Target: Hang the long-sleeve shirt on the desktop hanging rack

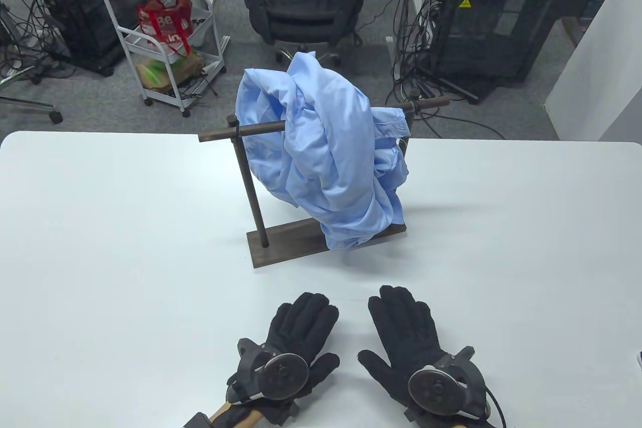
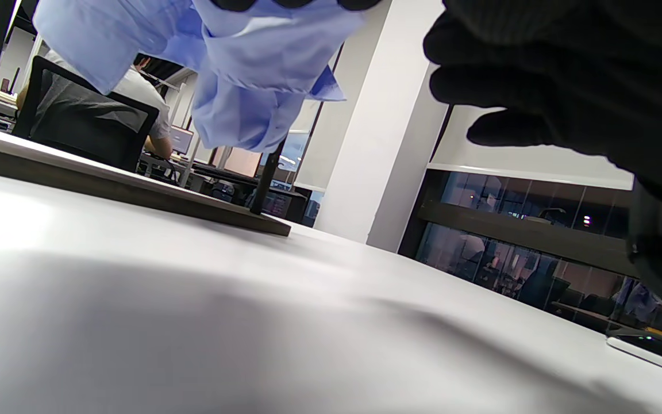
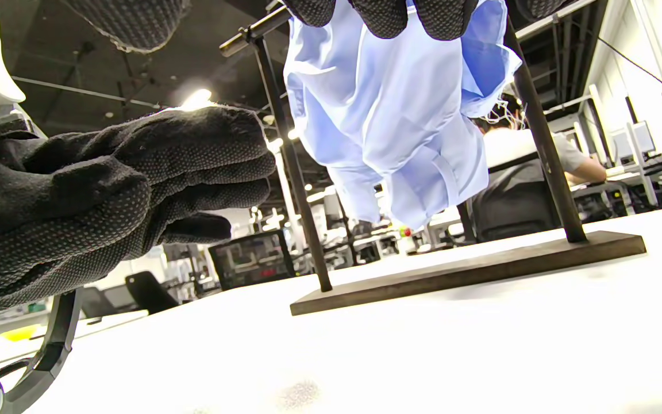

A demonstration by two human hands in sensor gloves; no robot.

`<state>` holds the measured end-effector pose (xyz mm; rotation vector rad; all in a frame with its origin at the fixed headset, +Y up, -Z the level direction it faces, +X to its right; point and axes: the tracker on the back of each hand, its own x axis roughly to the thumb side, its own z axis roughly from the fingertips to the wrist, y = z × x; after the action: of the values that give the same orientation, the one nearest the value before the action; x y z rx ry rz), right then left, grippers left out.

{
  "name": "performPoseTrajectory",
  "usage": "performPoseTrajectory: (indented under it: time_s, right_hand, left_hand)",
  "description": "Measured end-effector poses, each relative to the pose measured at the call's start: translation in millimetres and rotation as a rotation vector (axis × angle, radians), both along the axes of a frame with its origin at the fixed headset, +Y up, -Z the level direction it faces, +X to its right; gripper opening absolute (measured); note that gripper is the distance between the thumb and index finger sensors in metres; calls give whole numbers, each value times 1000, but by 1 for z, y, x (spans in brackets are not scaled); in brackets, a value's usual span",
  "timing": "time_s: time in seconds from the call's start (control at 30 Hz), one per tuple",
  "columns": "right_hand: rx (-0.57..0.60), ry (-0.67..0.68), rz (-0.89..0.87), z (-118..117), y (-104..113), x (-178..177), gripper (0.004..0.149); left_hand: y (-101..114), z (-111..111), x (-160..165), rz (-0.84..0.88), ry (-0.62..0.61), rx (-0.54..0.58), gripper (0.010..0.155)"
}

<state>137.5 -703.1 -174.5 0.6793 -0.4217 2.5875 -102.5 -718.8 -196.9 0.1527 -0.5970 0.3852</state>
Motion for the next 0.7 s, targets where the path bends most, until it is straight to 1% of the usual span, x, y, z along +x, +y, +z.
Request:
performPoseTrajectory:
  time_s: [0.17,0.33,0.43,0.7]
  right_hand:
    - [-22,6,1,0,-7,3,80]
    - [5,-7,12,1,-12,2,79]
    - [-27,-1,33,0,-16,0,79]
    - [-34,-3,10,-1,-15,1,79]
  left_hand:
    - [0,0,0,-2,0,-4,83]
    - [1,-1,-1,2,1,-1,83]
    - [0,-1,-1,-1,1,2,83]
    - [1,0,-1,-1,-1,18,83]
